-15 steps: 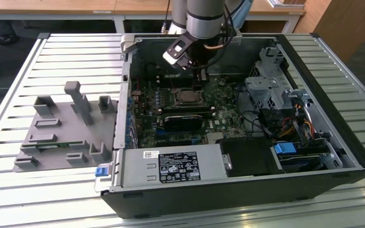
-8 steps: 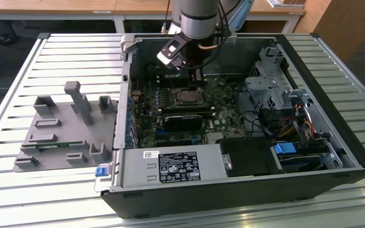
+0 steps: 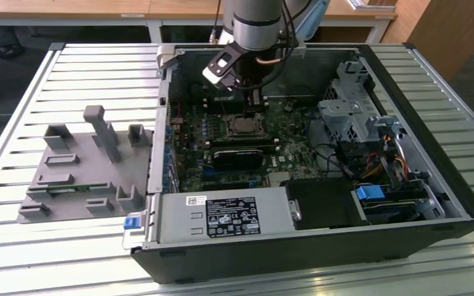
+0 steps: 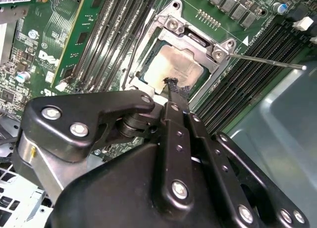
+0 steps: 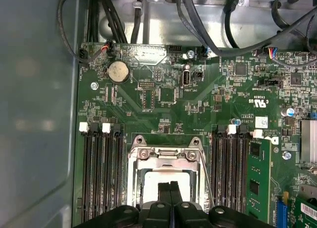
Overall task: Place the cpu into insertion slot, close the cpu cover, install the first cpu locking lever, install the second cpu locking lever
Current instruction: 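Install the first cpu locking lever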
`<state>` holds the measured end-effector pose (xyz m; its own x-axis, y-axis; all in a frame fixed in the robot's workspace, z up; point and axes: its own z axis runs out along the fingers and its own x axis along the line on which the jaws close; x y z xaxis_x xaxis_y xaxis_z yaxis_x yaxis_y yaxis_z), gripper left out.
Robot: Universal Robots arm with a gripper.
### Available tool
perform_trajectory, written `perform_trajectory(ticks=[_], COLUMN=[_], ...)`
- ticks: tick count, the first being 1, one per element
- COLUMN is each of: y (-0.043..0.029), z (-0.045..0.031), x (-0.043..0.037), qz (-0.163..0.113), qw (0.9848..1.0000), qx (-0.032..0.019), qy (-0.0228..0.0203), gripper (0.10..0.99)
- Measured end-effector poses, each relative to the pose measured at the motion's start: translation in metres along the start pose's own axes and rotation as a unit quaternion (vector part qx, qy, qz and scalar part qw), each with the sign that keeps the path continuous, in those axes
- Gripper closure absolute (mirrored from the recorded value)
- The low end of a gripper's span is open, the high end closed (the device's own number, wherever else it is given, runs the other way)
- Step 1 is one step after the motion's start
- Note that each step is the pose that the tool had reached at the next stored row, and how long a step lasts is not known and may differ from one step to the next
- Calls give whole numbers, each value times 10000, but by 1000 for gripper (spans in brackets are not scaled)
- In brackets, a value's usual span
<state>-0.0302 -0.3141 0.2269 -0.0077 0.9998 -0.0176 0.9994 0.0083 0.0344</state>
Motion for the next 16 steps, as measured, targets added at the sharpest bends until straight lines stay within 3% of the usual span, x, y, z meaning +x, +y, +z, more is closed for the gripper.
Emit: perform_trajectory(ticks=[7, 16], y=[0, 8], z=[-29, -176], x=[-1, -3], qz=[0, 0], qw=[10000, 10000], qx=[0, 2], qy=[0, -6], gripper=[980, 980])
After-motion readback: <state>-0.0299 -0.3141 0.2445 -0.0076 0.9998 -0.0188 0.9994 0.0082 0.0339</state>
